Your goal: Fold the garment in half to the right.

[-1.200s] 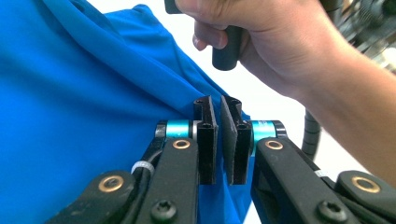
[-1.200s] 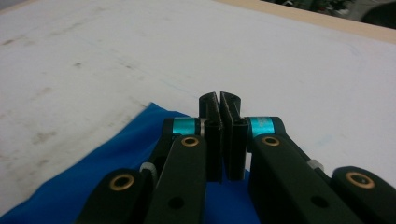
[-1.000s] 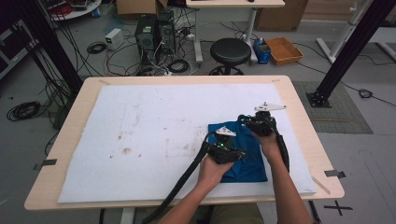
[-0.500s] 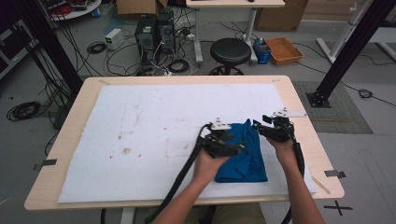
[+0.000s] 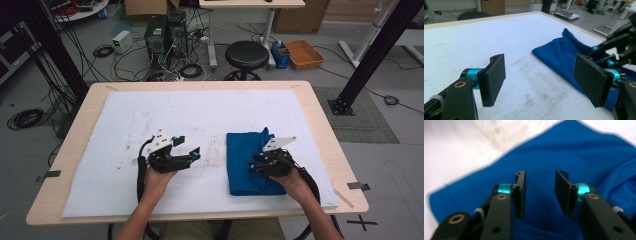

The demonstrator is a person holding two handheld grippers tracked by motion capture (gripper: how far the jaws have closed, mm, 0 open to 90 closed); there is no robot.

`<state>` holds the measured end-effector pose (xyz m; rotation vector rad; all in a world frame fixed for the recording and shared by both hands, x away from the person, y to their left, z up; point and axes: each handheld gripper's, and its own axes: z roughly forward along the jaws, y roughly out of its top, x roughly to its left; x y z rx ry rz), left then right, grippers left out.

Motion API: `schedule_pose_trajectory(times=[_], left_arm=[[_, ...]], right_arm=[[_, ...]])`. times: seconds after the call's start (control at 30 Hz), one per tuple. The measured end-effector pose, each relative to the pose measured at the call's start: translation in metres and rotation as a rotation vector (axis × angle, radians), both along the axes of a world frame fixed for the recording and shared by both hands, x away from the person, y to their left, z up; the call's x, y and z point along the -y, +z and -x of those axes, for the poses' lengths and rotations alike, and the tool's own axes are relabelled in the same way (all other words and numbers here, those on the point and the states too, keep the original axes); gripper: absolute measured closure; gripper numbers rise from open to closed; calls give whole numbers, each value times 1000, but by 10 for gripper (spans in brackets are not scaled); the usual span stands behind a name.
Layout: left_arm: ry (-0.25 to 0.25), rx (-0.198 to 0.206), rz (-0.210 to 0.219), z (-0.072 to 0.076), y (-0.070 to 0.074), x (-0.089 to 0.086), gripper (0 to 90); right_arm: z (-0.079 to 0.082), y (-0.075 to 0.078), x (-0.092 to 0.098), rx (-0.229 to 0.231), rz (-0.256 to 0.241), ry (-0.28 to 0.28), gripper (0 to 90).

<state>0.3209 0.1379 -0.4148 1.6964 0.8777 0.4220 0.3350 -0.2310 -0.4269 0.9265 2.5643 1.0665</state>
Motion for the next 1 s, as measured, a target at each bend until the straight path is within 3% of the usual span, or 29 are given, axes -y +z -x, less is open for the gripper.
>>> schedule_pose_trajectory(times=[0.17, 0.27, 0.4, 0.53, 0.6, 0.63, 0.73, 0.77, 0.8, 0.87, 0.9, 0.97, 1.0], left_arm=[[37, -23, 14, 4, -6, -17, 260], [67, -35, 35, 6, -9, -26, 260], [108, -35, 60, 7, -9, -37, 261], [129, -43, 62, 5, -11, -41, 261], [130, -39, 57, 4, -12, -40, 261], [127, -40, 53, 4, -12, -39, 261], [122, -39, 42, 2, -13, -34, 261], [120, -40, 41, 1, -13, -33, 261], [121, -44, 39, 1, -13, -31, 261], [115, -45, 41, 0, -13, -28, 261], [113, -42, 39, 0, -13, -27, 261], [104, -44, 38, -1, -13, -26, 261], [100, -46, 36, -1, -13, -25, 261]], right_arm=[[7, 4, 7, 26, 91, 12, 640], [13, 8, 19, 9, 154, 15, 708], [23, 16, 39, 33, 166, -29, 709], [35, 9, 62, 2, 196, -72, 716], [39, 8, 72, 2, 176, -94, 702], [41, 10, 74, 23, 153, -100, 697], [43, 16, 73, 82, 9, -120, 692], [42, 15, 70, 89, -39, -104, 693], [41, 12, 65, 76, -56, -78, 693], [36, -1, 56, 37, -10, -63, 713], [34, -8, 53, 22, 41, -53, 728], [34, -8, 57, 26, 53, -60, 732], [34, -6, 62, 21, 94, -88, 703]])
